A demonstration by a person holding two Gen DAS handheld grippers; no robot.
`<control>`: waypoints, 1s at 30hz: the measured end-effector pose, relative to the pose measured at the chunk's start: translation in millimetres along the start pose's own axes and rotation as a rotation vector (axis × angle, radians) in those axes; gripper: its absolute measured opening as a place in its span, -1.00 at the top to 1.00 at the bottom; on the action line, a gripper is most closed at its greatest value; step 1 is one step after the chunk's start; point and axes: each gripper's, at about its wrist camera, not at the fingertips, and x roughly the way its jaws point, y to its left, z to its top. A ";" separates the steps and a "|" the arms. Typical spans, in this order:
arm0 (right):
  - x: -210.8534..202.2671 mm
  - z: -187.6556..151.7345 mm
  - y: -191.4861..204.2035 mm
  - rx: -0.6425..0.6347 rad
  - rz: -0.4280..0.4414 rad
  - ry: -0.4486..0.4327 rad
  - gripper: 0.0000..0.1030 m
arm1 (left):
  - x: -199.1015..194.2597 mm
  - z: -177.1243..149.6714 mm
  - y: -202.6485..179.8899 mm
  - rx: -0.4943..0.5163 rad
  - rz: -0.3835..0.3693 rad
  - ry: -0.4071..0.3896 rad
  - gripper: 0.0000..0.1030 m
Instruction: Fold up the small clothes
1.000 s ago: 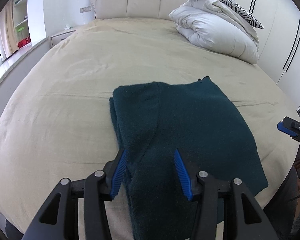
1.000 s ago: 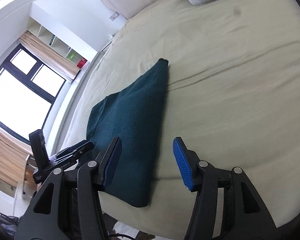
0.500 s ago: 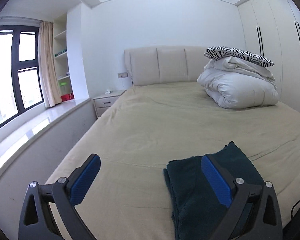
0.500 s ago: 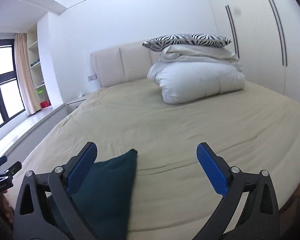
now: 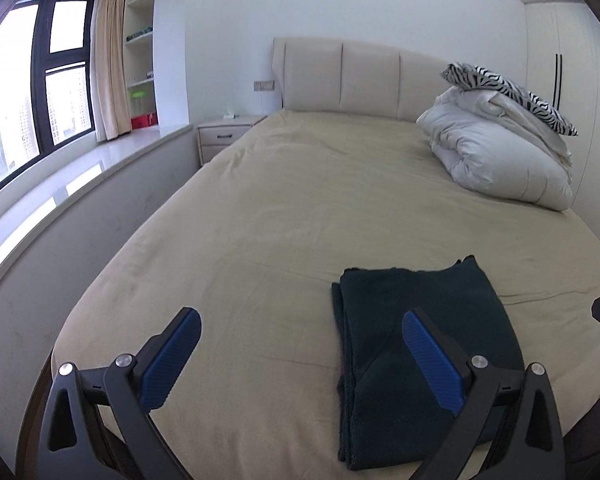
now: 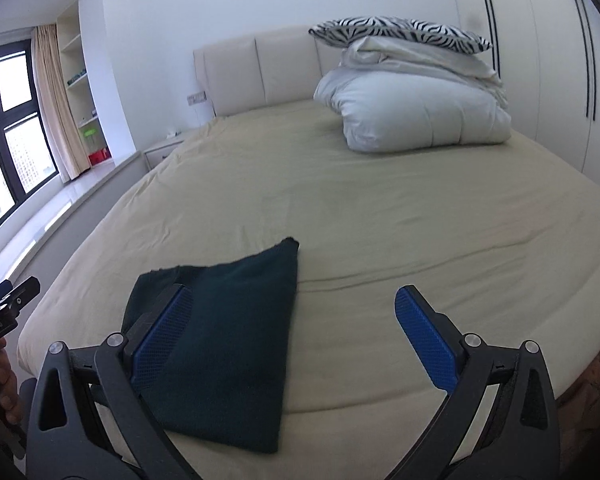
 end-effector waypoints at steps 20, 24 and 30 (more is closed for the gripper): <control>82.2 -45.3 50.8 -0.081 -0.117 0.260 -0.99 | 44.8 -46.6 -28.1 0.083 0.010 0.242 -1.00; 84.6 -48.9 48.0 -0.071 -0.119 0.280 -0.99 | 46.2 -49.5 -27.3 0.087 0.016 0.250 -1.00; 84.4 -50.6 48.4 -0.078 -0.125 0.285 -1.00 | 47.6 -49.8 -24.1 0.085 0.020 0.255 -1.00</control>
